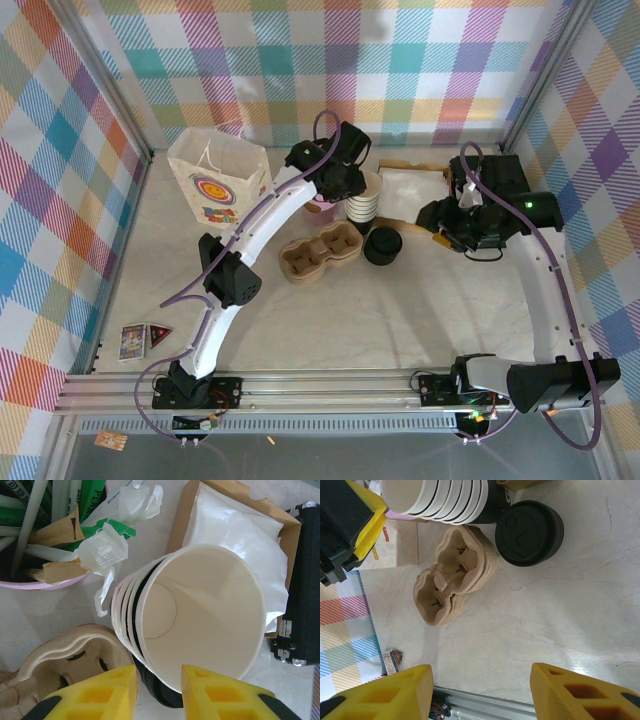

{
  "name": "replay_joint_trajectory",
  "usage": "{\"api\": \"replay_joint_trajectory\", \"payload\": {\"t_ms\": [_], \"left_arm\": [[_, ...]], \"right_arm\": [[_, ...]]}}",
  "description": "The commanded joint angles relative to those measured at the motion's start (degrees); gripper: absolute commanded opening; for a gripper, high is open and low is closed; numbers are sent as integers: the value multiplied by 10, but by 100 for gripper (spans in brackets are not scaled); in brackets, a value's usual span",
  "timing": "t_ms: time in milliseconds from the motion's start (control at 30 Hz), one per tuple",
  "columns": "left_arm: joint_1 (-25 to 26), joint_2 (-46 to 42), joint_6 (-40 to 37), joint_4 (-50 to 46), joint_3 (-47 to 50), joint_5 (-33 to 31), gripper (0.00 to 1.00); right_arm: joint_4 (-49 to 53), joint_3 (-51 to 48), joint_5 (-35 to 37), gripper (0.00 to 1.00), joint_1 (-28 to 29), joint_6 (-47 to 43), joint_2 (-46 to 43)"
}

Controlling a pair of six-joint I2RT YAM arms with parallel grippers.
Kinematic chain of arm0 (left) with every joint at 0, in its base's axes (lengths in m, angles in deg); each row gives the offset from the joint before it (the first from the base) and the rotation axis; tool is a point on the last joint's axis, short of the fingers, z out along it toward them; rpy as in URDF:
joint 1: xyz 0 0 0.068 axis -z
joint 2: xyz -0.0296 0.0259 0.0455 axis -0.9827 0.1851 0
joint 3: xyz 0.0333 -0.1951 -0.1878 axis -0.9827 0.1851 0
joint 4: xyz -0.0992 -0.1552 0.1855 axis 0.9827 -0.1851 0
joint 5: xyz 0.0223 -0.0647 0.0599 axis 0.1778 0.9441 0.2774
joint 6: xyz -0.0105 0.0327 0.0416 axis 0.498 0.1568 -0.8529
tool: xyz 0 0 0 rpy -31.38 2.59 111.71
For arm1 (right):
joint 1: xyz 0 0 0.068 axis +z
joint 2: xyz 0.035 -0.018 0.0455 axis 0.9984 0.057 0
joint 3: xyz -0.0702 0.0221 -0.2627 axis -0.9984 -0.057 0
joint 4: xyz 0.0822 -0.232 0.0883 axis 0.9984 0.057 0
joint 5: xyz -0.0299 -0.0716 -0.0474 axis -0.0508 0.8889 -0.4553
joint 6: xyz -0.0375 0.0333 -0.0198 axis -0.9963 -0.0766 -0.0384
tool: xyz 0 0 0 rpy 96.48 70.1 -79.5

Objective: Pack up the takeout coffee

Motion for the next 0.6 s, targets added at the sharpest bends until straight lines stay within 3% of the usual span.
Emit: {"api": "replay_joint_trajectory", "payload": {"t_ms": [0,567], "left_arm": [[-4,11,3,-2,-14,8,30],[-17,19,-5,-1,-14,20,28]], "right_arm": [[-6,1,2,54,2,-3,-1],[-8,0,6,54,3,2,-10]]}}
